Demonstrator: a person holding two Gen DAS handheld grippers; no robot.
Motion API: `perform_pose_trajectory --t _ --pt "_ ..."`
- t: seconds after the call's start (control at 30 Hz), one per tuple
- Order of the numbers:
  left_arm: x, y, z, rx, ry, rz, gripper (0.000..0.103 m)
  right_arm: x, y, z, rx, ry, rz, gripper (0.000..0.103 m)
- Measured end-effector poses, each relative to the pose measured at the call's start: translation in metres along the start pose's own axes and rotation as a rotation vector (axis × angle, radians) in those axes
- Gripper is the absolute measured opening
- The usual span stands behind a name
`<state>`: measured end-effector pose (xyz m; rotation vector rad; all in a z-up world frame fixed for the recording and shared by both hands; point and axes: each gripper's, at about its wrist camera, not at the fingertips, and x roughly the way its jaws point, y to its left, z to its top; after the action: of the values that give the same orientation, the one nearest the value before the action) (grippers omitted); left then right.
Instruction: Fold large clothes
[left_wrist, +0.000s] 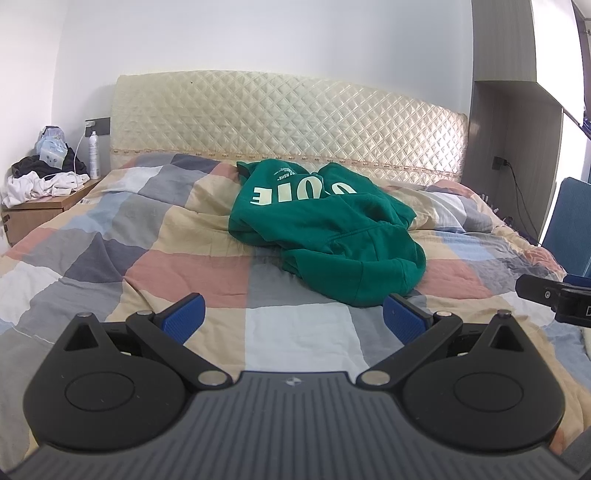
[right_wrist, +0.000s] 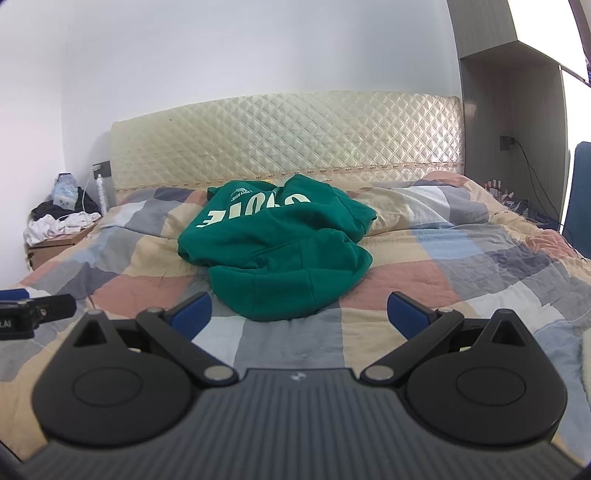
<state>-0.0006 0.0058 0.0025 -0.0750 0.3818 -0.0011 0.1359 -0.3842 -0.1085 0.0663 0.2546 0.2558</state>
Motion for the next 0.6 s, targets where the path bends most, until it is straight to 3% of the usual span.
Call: perform_pose_trajectory --t 0.6 --pt "-0.0018 -0.0009 -0.0005 0.002 -0.003 0.0 0.103 0.0013 0.0002 -0.001 -0.002 0.004 -0.001 0.103"
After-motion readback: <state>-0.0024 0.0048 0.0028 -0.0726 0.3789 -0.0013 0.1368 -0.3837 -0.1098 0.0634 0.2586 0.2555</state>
